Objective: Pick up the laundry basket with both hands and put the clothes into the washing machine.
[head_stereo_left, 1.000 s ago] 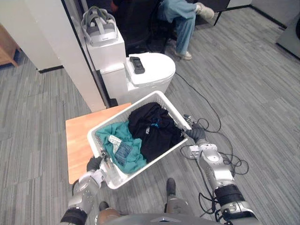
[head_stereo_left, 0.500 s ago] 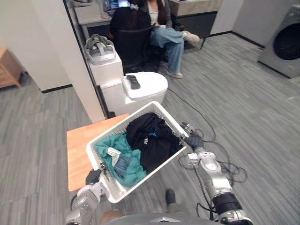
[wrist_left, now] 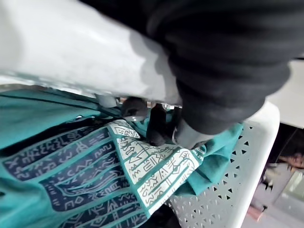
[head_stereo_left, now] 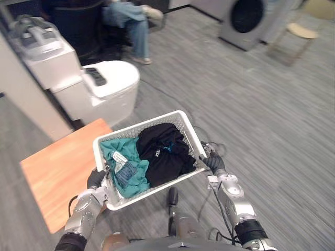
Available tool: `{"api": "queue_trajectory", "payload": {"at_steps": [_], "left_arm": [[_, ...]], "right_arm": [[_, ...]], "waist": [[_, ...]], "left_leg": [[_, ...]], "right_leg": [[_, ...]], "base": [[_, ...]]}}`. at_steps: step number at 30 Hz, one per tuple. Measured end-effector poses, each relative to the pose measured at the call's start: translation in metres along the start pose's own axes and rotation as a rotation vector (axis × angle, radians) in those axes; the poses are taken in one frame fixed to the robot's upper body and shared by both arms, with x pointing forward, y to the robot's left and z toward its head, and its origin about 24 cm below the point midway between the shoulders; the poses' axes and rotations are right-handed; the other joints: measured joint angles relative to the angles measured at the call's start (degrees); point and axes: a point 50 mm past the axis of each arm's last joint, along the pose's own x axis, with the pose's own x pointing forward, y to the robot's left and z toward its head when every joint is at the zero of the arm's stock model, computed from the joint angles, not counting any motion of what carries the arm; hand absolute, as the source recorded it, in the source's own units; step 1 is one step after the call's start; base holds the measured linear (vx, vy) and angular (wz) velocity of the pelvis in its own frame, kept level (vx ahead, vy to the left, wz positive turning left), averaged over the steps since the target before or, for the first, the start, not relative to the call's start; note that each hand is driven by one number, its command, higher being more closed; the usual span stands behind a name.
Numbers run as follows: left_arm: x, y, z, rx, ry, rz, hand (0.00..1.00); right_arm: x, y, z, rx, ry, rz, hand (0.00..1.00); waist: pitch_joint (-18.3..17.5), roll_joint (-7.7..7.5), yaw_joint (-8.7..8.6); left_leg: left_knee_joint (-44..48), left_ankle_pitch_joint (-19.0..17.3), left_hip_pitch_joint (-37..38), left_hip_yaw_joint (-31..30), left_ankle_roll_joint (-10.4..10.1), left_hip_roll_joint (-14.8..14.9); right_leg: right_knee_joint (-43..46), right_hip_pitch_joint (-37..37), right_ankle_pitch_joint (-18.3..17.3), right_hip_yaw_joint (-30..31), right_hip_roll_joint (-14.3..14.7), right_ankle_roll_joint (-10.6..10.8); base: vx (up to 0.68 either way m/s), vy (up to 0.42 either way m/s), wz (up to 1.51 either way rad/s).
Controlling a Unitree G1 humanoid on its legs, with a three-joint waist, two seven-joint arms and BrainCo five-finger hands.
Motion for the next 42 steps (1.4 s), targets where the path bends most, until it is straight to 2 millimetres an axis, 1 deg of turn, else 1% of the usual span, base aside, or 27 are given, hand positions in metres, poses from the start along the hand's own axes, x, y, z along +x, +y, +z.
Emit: {"api": "queue_trajectory", "payload": {"at_steps": [1,2,3,4,5,7,8,10,12,16,20,22,23,24,25,26,27,28,29,30,32,33,35,37,38,41,42], "left_arm": [[0.0,-0.001,-0.001,0.011,0.004,-0.003,1.0],[0.0,-0.001,0.0,0.016,0.001,-0.004,1.0],[0.002,-0.001,0.003,0.015,-0.008,0.001,1.0],[0.003,-0.002,0.006,0.016,-0.016,-0.002,1.0],[0.004,-0.005,0.007,0.022,-0.018,-0.012,1.0],[0.004,-0.008,0.004,0.03,-0.006,-0.023,1.0],[0.004,-0.009,0.004,0.029,-0.006,-0.024,1.0],[0.004,-0.012,0.002,0.016,-0.002,-0.026,1.0],[0.006,-0.014,0.006,0.016,-0.013,-0.031,1.0],[0.009,-0.019,0.005,0.016,-0.007,-0.044,1.0],[0.016,-0.03,0.005,0.035,0.014,-0.071,1.0],[0.021,-0.035,0.007,0.042,0.015,-0.081,1.0],[0.021,-0.035,0.007,0.042,0.017,-0.081,1.0],[0.021,-0.035,0.004,0.04,0.028,-0.079,1.0],[0.021,-0.036,0.002,0.04,0.036,-0.084,1.0],[0.019,-0.033,-0.005,0.033,0.054,-0.066,1.0],[0.017,-0.03,-0.012,0.028,0.079,-0.057,1.0],[0.015,-0.029,-0.015,0.016,0.088,-0.053,1.0],[0.012,-0.029,-0.021,-0.004,0.101,-0.049,1.0],[0.01,-0.029,-0.024,-0.023,0.105,-0.046,1.0],[0.006,-0.026,-0.028,-0.042,0.11,-0.035,1.0],[0.003,-0.024,-0.028,-0.046,0.105,-0.033,1.0],[0.003,-0.022,-0.027,-0.056,0.099,-0.027,1.0],[0.003,-0.025,-0.027,-0.073,0.093,-0.029,1.0],[0.003,-0.026,-0.027,-0.079,0.091,-0.029,1.0],[0.0,-0.024,-0.029,-0.102,0.088,-0.02,1.0],[-0.001,-0.026,-0.029,-0.12,0.083,-0.019,1.0]], "right_arm": [[-0.002,-0.001,-0.007,-0.004,0.03,-0.003,1.0],[-0.002,-0.001,-0.009,-0.008,0.04,-0.002,1.0],[0.0,0.0,-0.011,-0.015,0.047,0.006,1.0],[0.003,0.002,-0.007,-0.017,0.034,0.011,1.0],[0.004,-0.001,-0.009,-0.028,0.049,0.008,1.0],[0.004,-0.005,-0.013,-0.042,0.069,0.002,1.0],[0.009,-0.004,-0.009,-0.05,0.062,0.006,1.0],[0.013,-0.007,-0.004,-0.089,0.056,0.018,1.0],[0.017,-0.007,0.0,-0.113,0.051,0.03,1.0],[0.019,-0.011,0.003,-0.129,0.055,0.023,1.0],[0.015,-0.021,0.0,-0.126,0.07,-0.005,1.0],[0.015,-0.024,0.002,-0.122,0.066,-0.014,1.0],[0.015,-0.024,0.001,-0.12,0.067,-0.016,1.0],[0.013,-0.027,-0.001,-0.111,0.078,-0.027,1.0],[0.012,-0.029,-0.002,-0.104,0.079,-0.036,1.0],[0.009,-0.026,-0.007,-0.091,0.093,-0.049,1.0],[0.009,-0.027,-0.009,-0.093,0.099,-0.05,1.0],[0.009,-0.027,-0.008,-0.093,0.097,-0.05,1.0],[0.009,-0.028,-0.007,-0.096,0.095,-0.054,1.0],[0.009,-0.029,-0.006,-0.098,0.091,-0.058,1.0],[0.01,-0.028,-0.006,-0.097,0.092,-0.055,1.0],[0.01,-0.026,-0.007,-0.095,0.094,-0.051,1.0],[0.01,-0.026,-0.007,-0.093,0.092,-0.049,1.0],[0.01,-0.027,-0.005,-0.093,0.083,-0.054,1.0],[0.01,-0.027,-0.004,-0.093,0.081,-0.054,1.0],[0.014,-0.025,0.0,-0.092,0.064,-0.049,1.0],[0.015,-0.026,0.003,-0.086,0.054,-0.055,1.0]], "waist": [[-0.5,-1.01,-0.2],[-1.1,-2.25,-0.36],[-1.4,-2.36,0.07],[-1.4,-1.15,0.95],[-1.0,-0.68,0.59],[-1.2,-0.96,0.95],[-1.6,-1.33,1.4],[-2.2,1.6,1.7],[-2.4,1.92,2.12],[-2.3,1.93,1.08],[-2.4,1.87,-0.18],[-2.0,2.16,-0.62],[-1.9,2.52,-0.6],[-1.5,5.04,0.19],[-1.0,6.5,0.14],[-0.7,5.37,0.63],[-0.5,6.14,1.0],[-0.5,6.3,1.06],[-0.2,6.29,0.97],[-0.6,6.86,1.02],[-0.4,6.53,1.76],[-0.4,6.58,2.03],[-0.3,6.45,2.18],[-0.6,7.0,1.88],[-0.7,7.13,1.97],[-1.1,7.88,3.04],[-1.3,7.85,3.07]], "left_leg": [[0.6,-0.6,1.4,1.5,-0.2,-0.3],[1.3,-1.3,1.7,2.1,-0.8,-0.8],[0.6,-1.8,1.6,3.5,-0.8,-0.2],[-2.2,-0.1,2.3,6.1,-0.7,1.4],[-5.2,1.8,4.3,9.2,-0.9,0.8],[-5.7,2.0,6.0,12.1,-1.1,0.1],[-5.8,2.0,6.6,14.5,-1.5,-0.4],[-8.3,4.1,6.6,18.0,-1.5,0.5],[-10.8,5.6,7.0,21.6,-1.7,-0.1],[-12.4,6.6,8.9,24.9,-2.3,-1.3],[-11.4,6.6,10.0,24.7,-2.3,-1.1],[-6.7,3.8,9.3,24.8,-3.2,0.5],[-5.0,3.2,9.2,25.1,-3.1,1.6],[-2.9,2.2,9.0,25.3,-1.8,5.5],[1.6,0.4,9.0,25.4,-1.5,8.4],[15.2,0.4,8.2,24.7,1.2,13.1],[23.3,5.5,6.3,21.9,6.9,16.7],[26.5,8.5,5.0,19.8,7.9,17.4],[31.0,8.7,1.5,14.4,6.9,16.6],[31.7,6.7,-2.8,6.1,3.9,12.4],[26.8,4.2,-7.4,-3.2,1.2,5.8],[22.2,3.6,-9.0,-5.3,0.7,4.2],[9.3,4.4,-10.7,-7.1,-0.5,3.5],[-11.5,10.4,-11.0,-12.0,-5.0,2.3],[-14.4,11.7,-11.3,-13.2,-5.8,2.3],[-14.9,14.5,-11.4,-14.8,-4.4,2.6],[-12.9,15.9,-11.2,-15.4,-2.9,1.3]], "right_leg": [[7.3,1.8,0.5,-4.8,-2.8,0.5],[6.8,2.8,0.9,-6.3,-3.0,3.6],[2.1,3.4,4.3,-5.7,-0.2,4.2],[-5.3,5.1,8.4,-3.6,2.7,4.3],[5.8,4.9,-1.0,-7.6,0.1,4.2],[10.7,6.9,-6.3,-9.7,-3.0,7.1],[8.9,6.9,-4.8,-11.1,-2.5,5.8],[1.6,6.4,1.4,-10.6,2.2,4.0],[-4.7,6.3,3.8,-11.0,4.4,2.8],[-12.5,7.6,8.4,-7.2,7.9,3.1],[-18.5,10.6,10.4,-3.7,9.6,5.8],[-21.7,11.8,7.5,-1.2,10.7,9.6],[-21.8,11.9,6.2,-1.3,11.2,9.1],[-19.4,12.3,3.1,-2.3,12.8,9.6],[-6.9,9.8,-0.7,-2.4,11.6,5.6],[1.4,9.6,-9.0,-0.3,9.0,8.6],[-1.5,12.5,-8.1,0.7,9.9,8.2],[-2.6,13.4,-7.5,1.8,10.0,7.9],[-3.9,14.4,-6.6,3.9,10.1,7.6],[-5.5,14.7,-5.8,6.2,9.7,7.5],[-8.2,15.4,-5.3,9.3,9.7,7.9],[-9.3,15.9,-5.3,9.7,9.7,7.9],[-9.9,16.3,-5.0,9.6,9.7,8.5],[-10.4,16.6,-5.0,9.9,10.0,9.5],[-10.8,16.7,-5.1,10.3,10.3,9.7],[-9.6,17.2,-7.6,14.0,10.5,11.7],[-5.5,15.8,-10.7,14.8,9.1,13.0]], "base": [[0.06,-0.015,-0.95],[0.01,-0.005,-1.0],[-0.07,-0.015,-1.12],[-0.06,-0.037,-1.35],[-0.04,-0.056,-0.93],[0.01,-0.057,-0.92],[-0.03,-0.052,-1.07],[-0.05,-0.057,-1.27],[-0.04,-0.049,-1.23],[-0.05,-0.049,-0.79],[-0.06,-0.006,-0.26],[-0.1,0.025,-0.31],[-0.1,0.039,-0.49],[-0.04,0.026,-0.4],[0.0,-0.07,-0.56],[0.05,-0.15,-0.66],[0.1,-0.173,-0.69],[0.12,-0.115,-0.66],[0.14,-0.031,-0.63],[0.08,0.003,-0.67],[0.09,0.045,-0.81],[0.1,0.043,-0.83],[0.11,0.042,-0.43],[0.23,0.096,-0.23],[0.32,0.158,-0.44],[0.34,0.255,-0.64],[0.29,0.276,-0.37]]}}
